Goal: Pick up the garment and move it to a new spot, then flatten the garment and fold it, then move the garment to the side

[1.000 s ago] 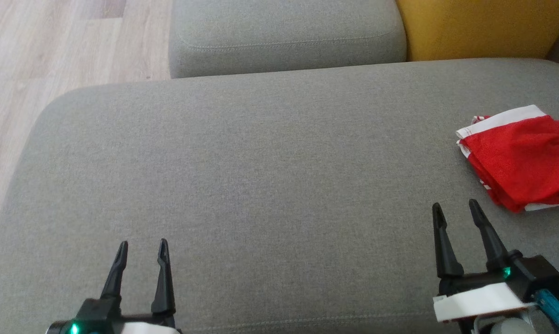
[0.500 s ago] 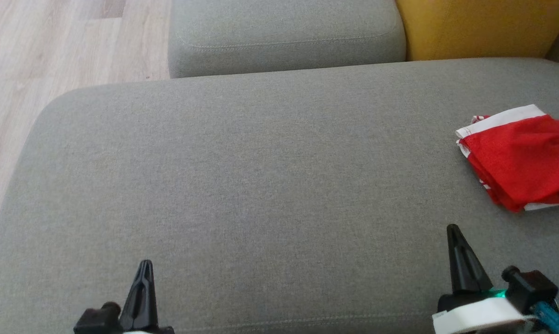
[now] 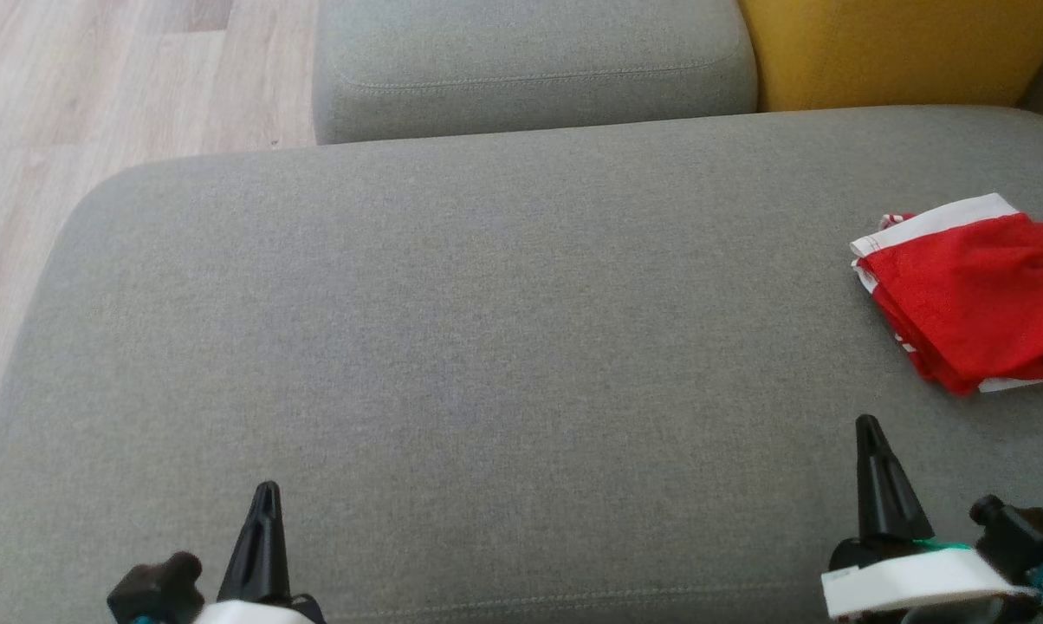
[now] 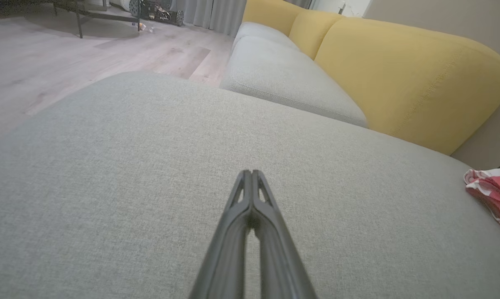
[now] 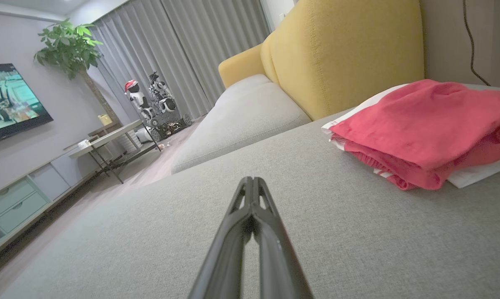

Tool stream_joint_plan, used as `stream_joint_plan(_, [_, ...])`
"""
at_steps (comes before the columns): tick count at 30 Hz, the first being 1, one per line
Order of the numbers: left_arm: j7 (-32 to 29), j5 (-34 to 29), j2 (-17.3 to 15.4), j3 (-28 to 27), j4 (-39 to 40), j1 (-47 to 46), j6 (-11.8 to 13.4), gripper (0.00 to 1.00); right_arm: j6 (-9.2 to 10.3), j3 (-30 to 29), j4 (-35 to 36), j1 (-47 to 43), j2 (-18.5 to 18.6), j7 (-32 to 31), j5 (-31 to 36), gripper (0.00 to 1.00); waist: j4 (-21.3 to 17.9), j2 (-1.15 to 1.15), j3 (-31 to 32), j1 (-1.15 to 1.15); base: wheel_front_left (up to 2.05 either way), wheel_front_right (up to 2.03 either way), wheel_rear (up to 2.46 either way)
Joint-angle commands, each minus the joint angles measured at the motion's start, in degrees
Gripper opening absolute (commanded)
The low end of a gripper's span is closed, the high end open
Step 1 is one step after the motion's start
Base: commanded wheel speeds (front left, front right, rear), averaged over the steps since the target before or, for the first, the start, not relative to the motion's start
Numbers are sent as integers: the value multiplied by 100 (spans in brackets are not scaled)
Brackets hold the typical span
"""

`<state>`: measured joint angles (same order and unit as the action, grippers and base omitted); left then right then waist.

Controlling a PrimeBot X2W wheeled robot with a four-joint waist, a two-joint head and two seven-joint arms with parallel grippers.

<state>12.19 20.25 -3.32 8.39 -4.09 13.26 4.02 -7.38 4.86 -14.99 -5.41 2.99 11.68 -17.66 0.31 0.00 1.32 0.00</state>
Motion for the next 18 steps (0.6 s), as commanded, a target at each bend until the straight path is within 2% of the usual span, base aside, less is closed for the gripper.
stream_joint_plan(1, [-33,179,-67,-111,136,-265,-38,0,-2,-21,173,319,86,-22,-200,0,0,0,-2,0,0,0,0])
stream_joint_plan(18, [-253,1348,-110,-242,-54,-533,-216,0,-3,-119,166,446,127,-240,-1401,0,-5,0,-25,0,0,0,0])
